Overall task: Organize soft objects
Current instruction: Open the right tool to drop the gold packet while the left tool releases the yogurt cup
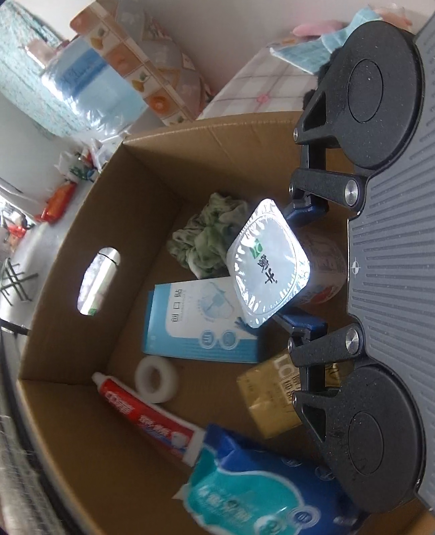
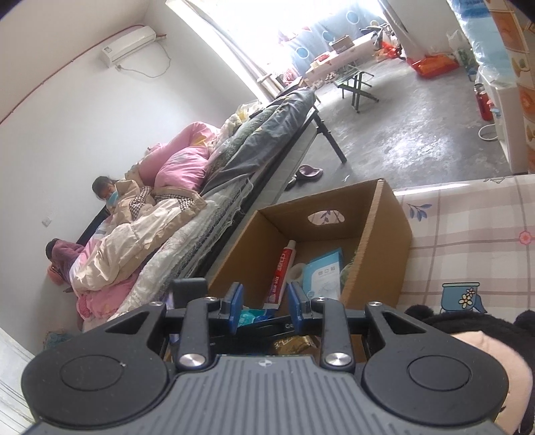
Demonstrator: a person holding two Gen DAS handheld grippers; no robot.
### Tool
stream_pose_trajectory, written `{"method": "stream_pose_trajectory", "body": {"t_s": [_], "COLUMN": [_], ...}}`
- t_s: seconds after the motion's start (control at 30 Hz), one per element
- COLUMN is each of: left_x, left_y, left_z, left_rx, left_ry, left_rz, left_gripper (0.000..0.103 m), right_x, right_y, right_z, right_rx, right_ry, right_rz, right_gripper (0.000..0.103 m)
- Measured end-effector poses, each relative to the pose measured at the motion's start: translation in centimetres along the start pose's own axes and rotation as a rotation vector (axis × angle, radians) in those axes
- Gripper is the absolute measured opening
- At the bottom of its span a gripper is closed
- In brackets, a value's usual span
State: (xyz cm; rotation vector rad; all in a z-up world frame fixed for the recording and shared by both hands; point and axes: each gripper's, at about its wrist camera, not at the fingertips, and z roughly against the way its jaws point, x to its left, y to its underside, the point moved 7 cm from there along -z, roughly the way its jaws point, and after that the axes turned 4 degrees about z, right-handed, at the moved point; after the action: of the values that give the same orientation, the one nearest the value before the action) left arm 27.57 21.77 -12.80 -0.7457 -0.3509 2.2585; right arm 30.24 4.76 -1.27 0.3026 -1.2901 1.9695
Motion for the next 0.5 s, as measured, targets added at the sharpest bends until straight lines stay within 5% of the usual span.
{"method": "stream_pose_trajectory", "body": {"t_s": [0.13, 0.5], "left_x": [-0.1, -0.7], "left_y": [-0.4, 0.9], "left_z": [0.9, 2.0], "left_rx": [-0.017, 0.065], "left_ry": [0.03, 0.088], "left_rz": [0.015, 0.068], "left_gripper": [0.06, 0.06], "right_x": [-0.4, -0.2], "right_y": [0.0, 0.2], "right_z": [0.0, 0.3], "right_rx": [0.003, 0.0], "right_ry": [0.004, 0.01], "right_rz": [-0.005, -0.013], "right_gripper": [0.032, 0.032]}}
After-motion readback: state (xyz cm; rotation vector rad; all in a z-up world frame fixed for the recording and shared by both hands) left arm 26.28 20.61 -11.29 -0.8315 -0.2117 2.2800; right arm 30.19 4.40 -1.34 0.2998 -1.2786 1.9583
